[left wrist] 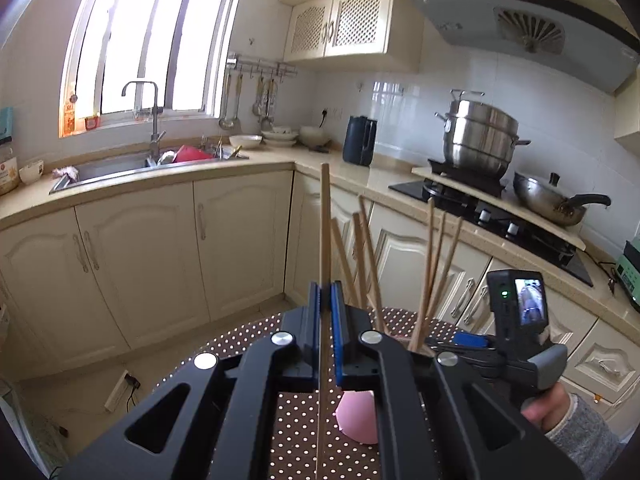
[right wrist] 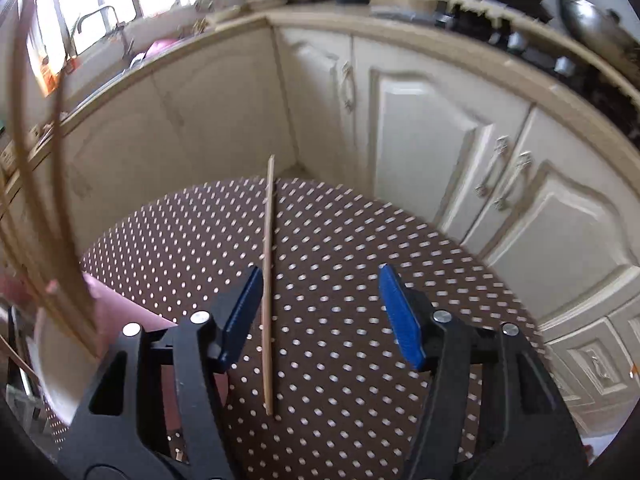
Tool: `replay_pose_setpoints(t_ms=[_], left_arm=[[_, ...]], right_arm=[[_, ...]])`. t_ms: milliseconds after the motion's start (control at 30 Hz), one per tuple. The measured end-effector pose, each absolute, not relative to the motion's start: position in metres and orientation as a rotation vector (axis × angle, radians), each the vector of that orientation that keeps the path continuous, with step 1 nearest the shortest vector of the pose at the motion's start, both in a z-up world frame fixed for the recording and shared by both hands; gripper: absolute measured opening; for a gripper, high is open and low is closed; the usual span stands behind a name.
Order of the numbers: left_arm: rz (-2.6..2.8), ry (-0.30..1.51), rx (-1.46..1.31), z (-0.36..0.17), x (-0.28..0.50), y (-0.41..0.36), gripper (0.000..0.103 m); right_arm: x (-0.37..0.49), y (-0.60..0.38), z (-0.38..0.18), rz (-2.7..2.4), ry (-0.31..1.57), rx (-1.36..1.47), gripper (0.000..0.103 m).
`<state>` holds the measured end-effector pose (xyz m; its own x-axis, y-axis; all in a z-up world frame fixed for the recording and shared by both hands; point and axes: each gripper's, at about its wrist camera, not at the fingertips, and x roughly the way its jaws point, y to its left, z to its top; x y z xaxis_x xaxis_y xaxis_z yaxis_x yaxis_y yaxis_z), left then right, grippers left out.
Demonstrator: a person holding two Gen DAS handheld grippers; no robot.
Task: Organize utensils
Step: 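Close the right tool on a loose chopstick while the left tool holds its chopstick above the cup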
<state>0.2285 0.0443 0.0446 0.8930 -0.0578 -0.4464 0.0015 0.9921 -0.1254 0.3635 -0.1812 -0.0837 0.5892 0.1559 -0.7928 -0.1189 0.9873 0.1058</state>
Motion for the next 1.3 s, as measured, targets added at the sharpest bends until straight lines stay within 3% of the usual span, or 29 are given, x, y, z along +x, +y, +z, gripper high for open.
replay_pose_setpoints(t_ms=[167,233,333,400,567,1133,1167,1200,1233,1300], left_arm=[[-0.017,0.511,-0.139,0.033,0.242,0.053,0.006],[-0.021,0.522,-0.147,0.029,0.245,0.055,0.006],[-0.013,0.532,-0.147,0.024,0.249,0.057,0.006],[-0.012,0.532,-0.146,0.024,0.249,0.057,0.006],[-0.01,0.523,-0.148,0.026,0.246,0.056,0.006],[-0.021,0.497,-0.16,0.033,0.238,0.058,0.006],[-0.021,0.497,-0.161,0.033,0.238,0.058,0.006],[-0.022,0.498,-0.162,0.033,0.238,0.058,0.006],[-0.023,0.496,-0.164,0.034,0.238,0.058,0.006],[-0.022,0.494,-0.166,0.034,0.238,0.059,0.006]], right_arm=[[0.378,-0.171,-0.105,0.194,0.977,0.002,0.048],[0.383,-0.162,-0.113,0.199,1.004,-0.038,0.032],[0.384,-0.154,-0.114,0.172,0.97,-0.113,0.022],[0.383,-0.155,-0.113,0.173,0.976,-0.101,0.002],[0.37,-0.167,-0.107,0.191,0.953,-0.048,0.0],[0.38,-0.17,-0.111,0.275,1.001,0.003,0.004],[0.378,-0.17,-0.111,0.274,0.998,0.007,0.007],[0.376,-0.172,-0.109,0.283,0.991,0.02,0.025],[0.374,-0.172,-0.108,0.291,0.981,0.029,0.055],[0.369,-0.175,-0.102,0.26,0.911,0.017,0.058]])
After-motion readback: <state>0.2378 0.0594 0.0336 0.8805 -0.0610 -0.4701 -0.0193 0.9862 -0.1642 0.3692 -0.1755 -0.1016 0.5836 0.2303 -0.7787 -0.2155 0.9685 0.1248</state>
